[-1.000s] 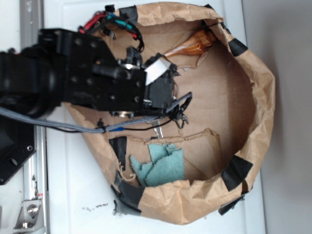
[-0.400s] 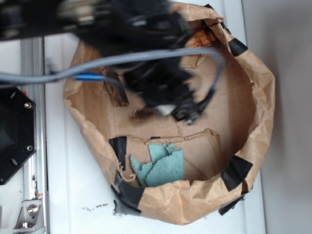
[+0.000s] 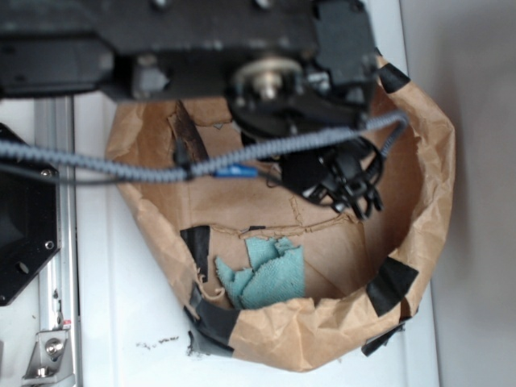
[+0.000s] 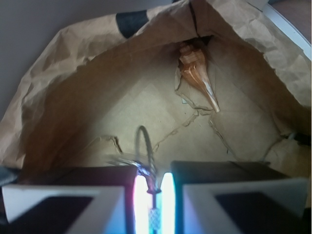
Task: Grab the silver keys.
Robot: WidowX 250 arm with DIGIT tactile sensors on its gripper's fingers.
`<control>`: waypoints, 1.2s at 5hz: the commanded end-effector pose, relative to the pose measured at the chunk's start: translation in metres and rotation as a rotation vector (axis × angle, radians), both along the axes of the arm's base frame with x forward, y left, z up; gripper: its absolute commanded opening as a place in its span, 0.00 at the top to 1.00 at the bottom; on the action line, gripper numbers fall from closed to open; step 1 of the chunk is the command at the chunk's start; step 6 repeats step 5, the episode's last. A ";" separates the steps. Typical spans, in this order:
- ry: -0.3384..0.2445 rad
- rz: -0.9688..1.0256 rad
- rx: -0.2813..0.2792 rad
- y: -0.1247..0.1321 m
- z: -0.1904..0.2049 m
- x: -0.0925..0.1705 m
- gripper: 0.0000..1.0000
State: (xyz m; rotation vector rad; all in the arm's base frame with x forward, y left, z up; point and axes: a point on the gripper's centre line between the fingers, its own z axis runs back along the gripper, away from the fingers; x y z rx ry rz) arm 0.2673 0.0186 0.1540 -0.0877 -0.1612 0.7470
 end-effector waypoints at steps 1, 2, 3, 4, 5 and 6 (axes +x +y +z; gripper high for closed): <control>-0.007 -0.043 0.013 0.003 0.018 -0.003 1.00; 0.007 -0.061 0.017 0.003 0.018 -0.005 1.00; -0.007 -0.067 0.018 0.000 0.017 -0.008 1.00; -0.010 -0.069 0.021 -0.001 0.015 -0.007 1.00; -0.007 -0.068 0.020 -0.002 0.012 -0.007 1.00; -0.007 -0.068 0.020 -0.002 0.012 -0.007 1.00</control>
